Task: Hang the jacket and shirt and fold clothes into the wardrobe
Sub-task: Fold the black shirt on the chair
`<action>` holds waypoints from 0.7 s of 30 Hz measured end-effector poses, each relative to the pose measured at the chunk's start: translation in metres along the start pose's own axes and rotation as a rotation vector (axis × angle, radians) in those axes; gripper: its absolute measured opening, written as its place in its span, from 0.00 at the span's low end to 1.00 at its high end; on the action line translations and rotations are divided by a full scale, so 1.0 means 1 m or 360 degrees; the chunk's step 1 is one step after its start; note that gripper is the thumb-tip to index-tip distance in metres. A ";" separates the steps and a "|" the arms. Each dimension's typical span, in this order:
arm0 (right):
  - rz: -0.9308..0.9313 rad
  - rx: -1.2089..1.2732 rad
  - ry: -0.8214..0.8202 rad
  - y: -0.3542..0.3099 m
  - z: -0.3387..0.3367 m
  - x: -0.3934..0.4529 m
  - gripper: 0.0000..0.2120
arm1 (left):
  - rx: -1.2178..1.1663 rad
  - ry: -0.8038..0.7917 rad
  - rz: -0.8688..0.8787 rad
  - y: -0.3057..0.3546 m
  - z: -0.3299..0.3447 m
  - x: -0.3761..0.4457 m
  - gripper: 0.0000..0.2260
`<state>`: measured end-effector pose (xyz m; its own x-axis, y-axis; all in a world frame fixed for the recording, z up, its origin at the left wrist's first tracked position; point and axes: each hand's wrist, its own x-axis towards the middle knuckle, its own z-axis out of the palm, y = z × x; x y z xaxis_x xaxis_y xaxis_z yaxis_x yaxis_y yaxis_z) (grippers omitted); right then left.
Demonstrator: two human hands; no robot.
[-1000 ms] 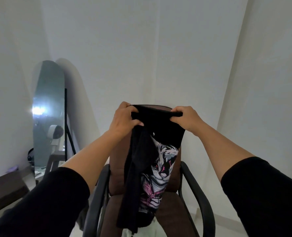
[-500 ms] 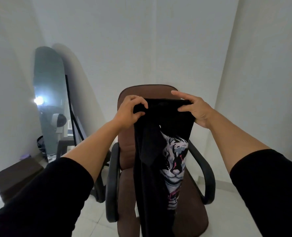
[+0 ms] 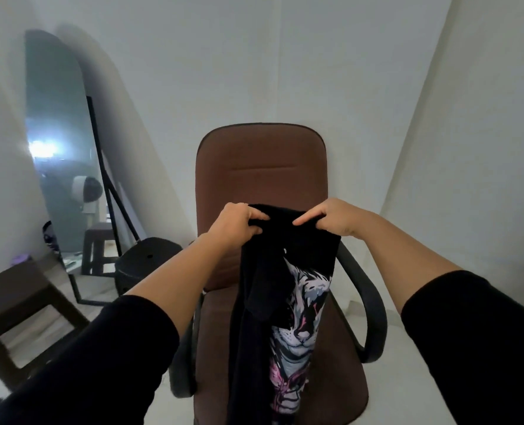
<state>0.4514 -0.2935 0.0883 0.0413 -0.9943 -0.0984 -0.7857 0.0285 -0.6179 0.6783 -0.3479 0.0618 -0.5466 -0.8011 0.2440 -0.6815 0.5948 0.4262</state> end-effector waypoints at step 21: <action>-0.0144 -0.0471 -0.0262 0.250 0.146 0.270 0.30 | 0.0197 -0.0673 -0.0256 -0.198 0.278 0.183 0.21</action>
<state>0.3565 -0.5401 -0.2066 0.1989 -0.9609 -0.1927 -0.9182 -0.1140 -0.3794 0.5786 -0.5936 -0.2202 -0.5618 -0.8018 -0.2039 -0.8129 0.4891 0.3162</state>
